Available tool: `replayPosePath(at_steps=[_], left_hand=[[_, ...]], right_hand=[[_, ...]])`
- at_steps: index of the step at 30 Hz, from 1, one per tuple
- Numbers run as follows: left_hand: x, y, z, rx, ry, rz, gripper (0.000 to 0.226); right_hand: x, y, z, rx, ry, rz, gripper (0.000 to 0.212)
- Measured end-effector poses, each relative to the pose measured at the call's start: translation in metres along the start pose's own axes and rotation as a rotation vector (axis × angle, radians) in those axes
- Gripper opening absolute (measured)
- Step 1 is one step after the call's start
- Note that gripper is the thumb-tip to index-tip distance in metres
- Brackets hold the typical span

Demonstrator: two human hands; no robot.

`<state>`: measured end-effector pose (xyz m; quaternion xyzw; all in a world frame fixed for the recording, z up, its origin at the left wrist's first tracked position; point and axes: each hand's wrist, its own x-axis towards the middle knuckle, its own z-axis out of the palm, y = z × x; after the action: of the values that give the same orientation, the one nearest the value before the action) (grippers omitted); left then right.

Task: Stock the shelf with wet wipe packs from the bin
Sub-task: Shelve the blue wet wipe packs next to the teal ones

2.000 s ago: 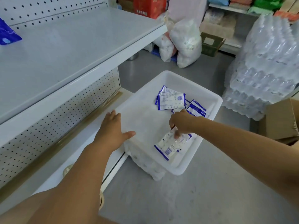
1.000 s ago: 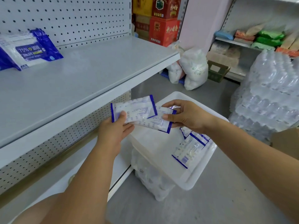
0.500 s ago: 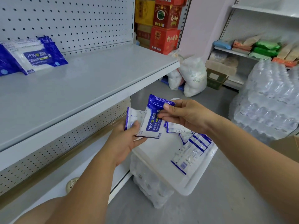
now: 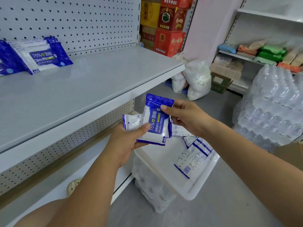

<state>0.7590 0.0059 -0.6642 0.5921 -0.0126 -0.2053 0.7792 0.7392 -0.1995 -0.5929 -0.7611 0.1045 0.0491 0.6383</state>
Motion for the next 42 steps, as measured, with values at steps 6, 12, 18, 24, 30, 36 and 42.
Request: replayPosePath(at_steps=[6,12,18,24,30,36,42], left_hand=[[-0.011,0.021,0.008,0.021,0.085,0.154,0.042],[-0.026,0.057,0.005,0.024,0.343,0.400,0.026],[-0.020,0.107,-0.031,0.006,0.528,0.561,0.023],[-0.005,0.149,-0.090,-0.074,0.760,0.796,0.018],[0.035,0.163,-0.159,-0.196,1.153,0.855,0.014],[0.043,0.160,-0.191,-0.249,1.379,0.998,0.014],[0.037,0.163,-0.177,-0.088,1.539,0.965,0.033]], right_hand=[[0.009,-0.005,0.004,-0.139,0.025,-0.116,0.085],[0.035,-0.042,0.029,-0.033,-0.067,-0.238,0.061],[0.075,-0.087,0.072,0.095,-0.196,-0.282,0.053],[0.125,-0.112,0.132,0.262,-0.237,-0.290,0.033],[0.178,-0.126,0.201,0.437,-0.233,-0.190,0.043],[0.211,-0.143,0.262,0.356,-0.318,-0.230,0.040],[0.224,-0.157,0.321,0.225,-0.430,-0.290,0.041]])
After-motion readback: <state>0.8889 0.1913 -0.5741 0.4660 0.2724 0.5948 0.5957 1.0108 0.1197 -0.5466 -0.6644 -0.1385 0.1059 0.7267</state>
